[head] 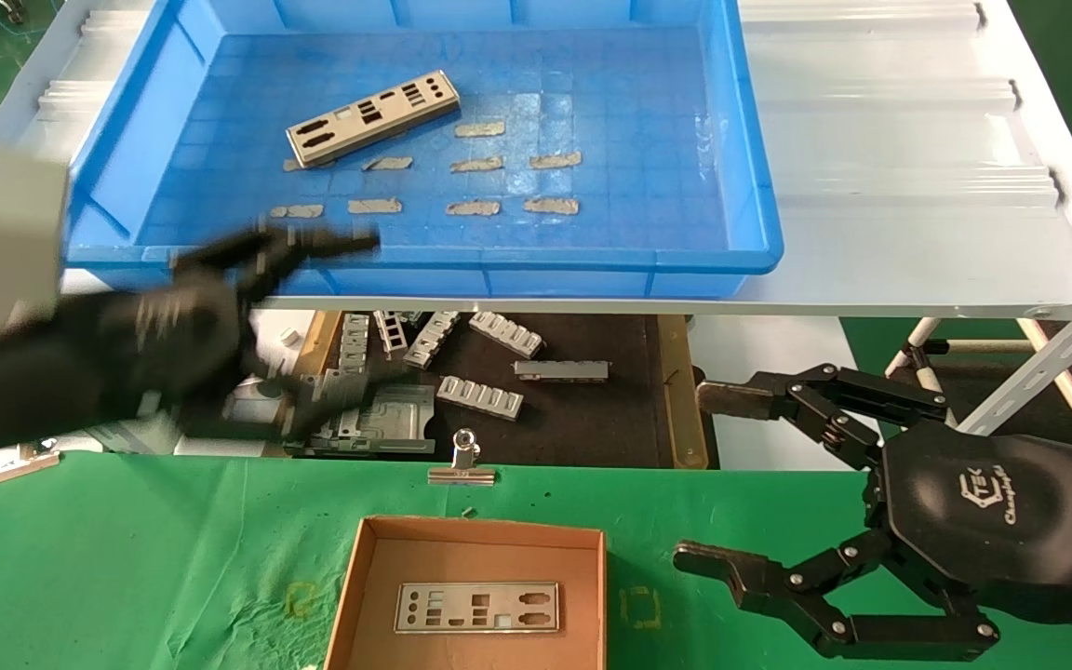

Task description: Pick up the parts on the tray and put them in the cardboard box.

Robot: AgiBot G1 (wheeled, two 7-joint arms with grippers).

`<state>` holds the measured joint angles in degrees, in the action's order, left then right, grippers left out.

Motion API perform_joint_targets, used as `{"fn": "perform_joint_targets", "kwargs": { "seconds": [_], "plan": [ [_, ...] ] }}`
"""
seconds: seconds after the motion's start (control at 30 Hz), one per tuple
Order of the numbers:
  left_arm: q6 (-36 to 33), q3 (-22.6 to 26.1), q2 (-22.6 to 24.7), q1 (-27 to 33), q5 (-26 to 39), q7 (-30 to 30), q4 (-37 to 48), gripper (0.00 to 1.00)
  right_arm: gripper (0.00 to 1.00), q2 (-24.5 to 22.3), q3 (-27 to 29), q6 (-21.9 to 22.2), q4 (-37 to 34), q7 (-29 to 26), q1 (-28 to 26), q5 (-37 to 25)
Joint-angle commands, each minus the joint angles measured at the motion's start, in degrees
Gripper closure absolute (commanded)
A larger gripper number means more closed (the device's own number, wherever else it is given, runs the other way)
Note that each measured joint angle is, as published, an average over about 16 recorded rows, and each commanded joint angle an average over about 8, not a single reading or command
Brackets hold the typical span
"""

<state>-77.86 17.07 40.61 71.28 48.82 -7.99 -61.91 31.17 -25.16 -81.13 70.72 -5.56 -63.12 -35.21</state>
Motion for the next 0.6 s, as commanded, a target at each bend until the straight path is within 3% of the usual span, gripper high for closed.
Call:
{"fn": "perform_joint_targets", "kwargs": {
  "seconds": [0.03,0.6],
  "plan": [
    [1.52,0.34,1.48,2.56,1.54,0.47,2.50,0.00,1.00,0.00,0.00,0.00,0.00,0.00,0.00,0.00],
    [5.58,8.36,14.15,26.86,17.21,6.21,35.23,0.00,1.00,0.00,0.00,0.00,0.00,0.00,0.00,0.00]
  ]
}}
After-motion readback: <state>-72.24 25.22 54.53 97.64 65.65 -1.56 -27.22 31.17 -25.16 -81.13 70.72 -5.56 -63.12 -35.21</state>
